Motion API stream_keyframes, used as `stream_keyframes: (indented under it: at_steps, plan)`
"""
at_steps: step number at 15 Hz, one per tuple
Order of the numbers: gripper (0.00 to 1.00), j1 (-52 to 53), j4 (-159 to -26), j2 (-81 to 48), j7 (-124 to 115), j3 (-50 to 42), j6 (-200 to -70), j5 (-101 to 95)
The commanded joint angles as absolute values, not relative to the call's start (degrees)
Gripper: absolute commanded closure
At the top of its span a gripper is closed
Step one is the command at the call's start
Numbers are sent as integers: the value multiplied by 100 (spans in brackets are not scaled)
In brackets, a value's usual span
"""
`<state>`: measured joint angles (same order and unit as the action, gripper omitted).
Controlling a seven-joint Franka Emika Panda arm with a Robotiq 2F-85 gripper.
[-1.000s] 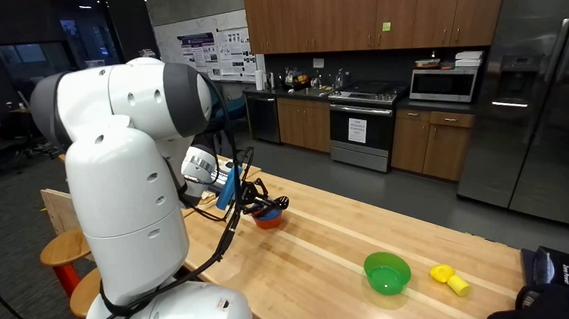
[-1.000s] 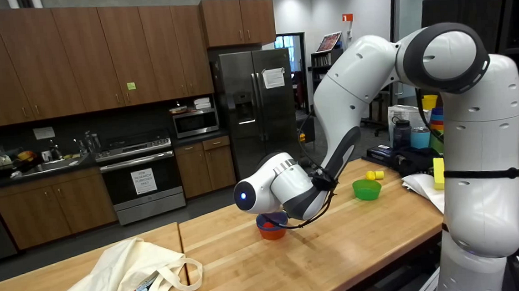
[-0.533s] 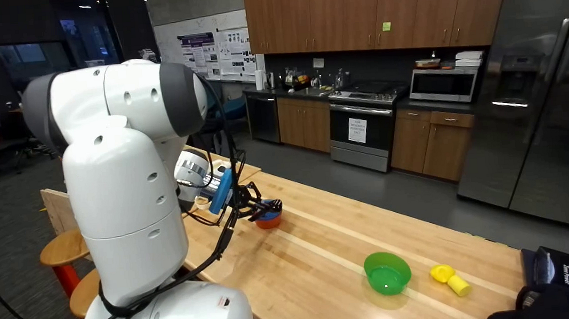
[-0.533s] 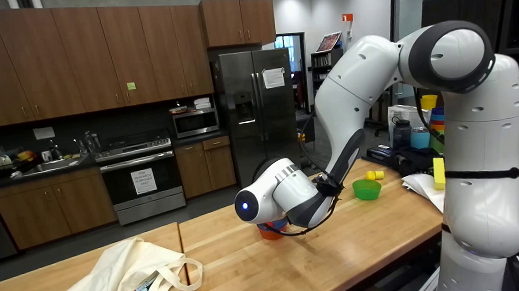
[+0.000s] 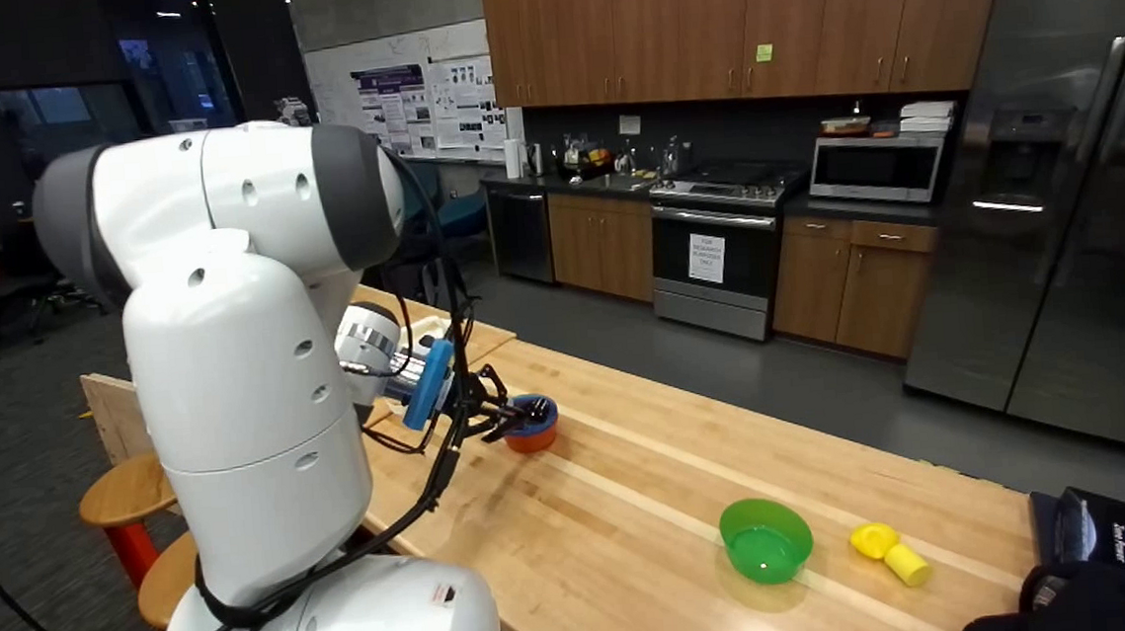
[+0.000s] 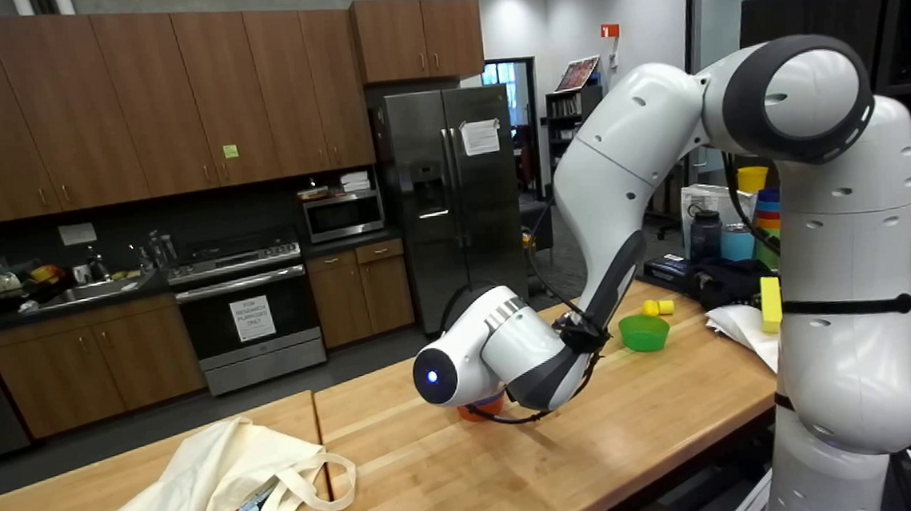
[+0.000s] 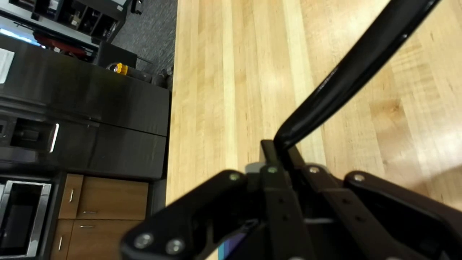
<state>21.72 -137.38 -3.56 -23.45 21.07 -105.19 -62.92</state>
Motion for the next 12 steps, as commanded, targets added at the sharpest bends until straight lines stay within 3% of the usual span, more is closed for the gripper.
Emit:
stream_keyframes:
  at_steps: [1,12]
  plan:
    - [98,2221,-13845,-192,-2314,2170,-10369,-6177]
    - [98,2286,-13752,-224,-2013,2254,-9735,-5585]
